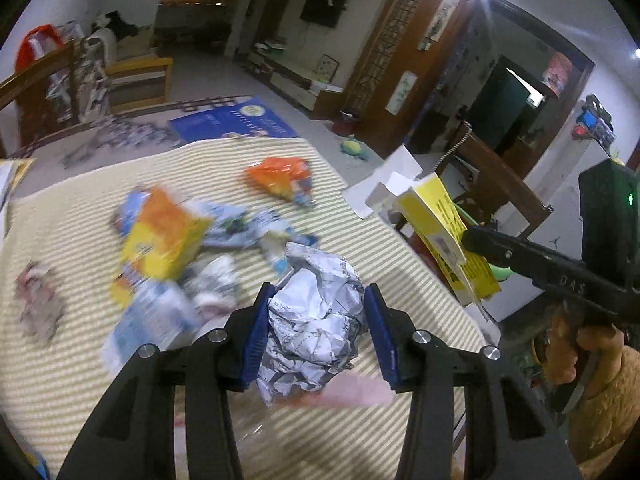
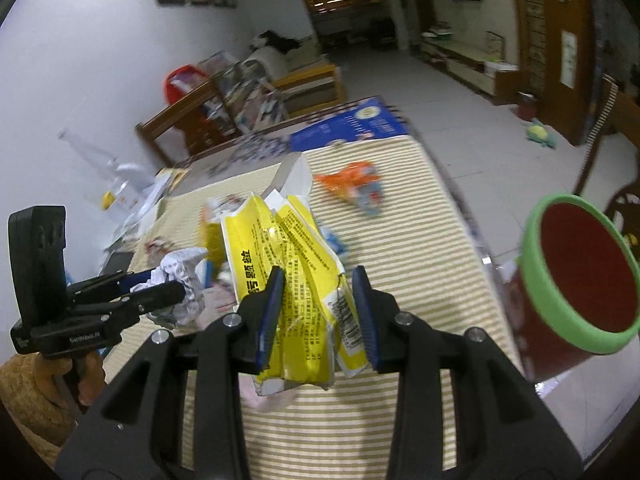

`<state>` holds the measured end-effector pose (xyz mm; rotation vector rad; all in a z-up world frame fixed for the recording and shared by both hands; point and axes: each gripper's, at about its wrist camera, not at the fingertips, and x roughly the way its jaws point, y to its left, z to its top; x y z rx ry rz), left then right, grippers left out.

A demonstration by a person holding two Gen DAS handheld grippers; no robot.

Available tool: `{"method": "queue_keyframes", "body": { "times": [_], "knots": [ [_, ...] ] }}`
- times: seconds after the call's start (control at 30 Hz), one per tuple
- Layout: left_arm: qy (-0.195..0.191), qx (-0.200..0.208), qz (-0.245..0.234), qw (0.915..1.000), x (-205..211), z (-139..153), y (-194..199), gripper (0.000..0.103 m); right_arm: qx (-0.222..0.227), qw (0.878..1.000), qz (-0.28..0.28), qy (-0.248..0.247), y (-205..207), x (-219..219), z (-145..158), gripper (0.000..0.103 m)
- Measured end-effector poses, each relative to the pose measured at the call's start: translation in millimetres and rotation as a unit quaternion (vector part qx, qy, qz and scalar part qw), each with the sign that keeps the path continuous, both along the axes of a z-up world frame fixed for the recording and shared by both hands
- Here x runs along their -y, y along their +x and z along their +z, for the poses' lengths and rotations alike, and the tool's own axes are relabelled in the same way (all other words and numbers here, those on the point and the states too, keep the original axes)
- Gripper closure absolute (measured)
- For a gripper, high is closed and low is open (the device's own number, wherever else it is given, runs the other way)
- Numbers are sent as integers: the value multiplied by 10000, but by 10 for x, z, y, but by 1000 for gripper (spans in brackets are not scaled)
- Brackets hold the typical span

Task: Collect trash
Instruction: 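Carry both items to the red bin and open the right tool over it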

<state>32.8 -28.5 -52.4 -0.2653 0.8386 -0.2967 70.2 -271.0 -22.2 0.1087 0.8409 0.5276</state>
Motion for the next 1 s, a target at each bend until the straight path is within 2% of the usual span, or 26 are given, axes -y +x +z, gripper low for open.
{"method": "queue_keyframes", "body": {
  "times": [0.3,0.47,0.6,0.7,0.73,0.8,1.0],
  "knots": [
    [-157,147,-585,9981,866,164,610,59,-48,9931,-1171,-98,407,1067,-53,68],
    [-126,175,-870,9960,1307,212,880,59,-330,9801,-1938,-286,717,1599,-294,68],
    [-105,125,-1095,9939,1617,195,1114,59,-484,9718,-2263,-455,872,1868,-464,67],
    [-134,75,-1254,9920,1833,185,1262,59,-601,9659,-2472,-487,959,2026,-560,62],
    [-160,63,-1310,9912,1901,188,1315,59,-606,9639,-2548,-483,971,2068,-567,54],
    [-192,49,-1451,9892,2091,190,1421,59,-495,9594,-2730,-515,931,2195,-533,45],
    [-212,10,-2020,9791,2729,95,1667,59,-262,9462,-3155,-668,793,2564,-435,36]
  ]
}}
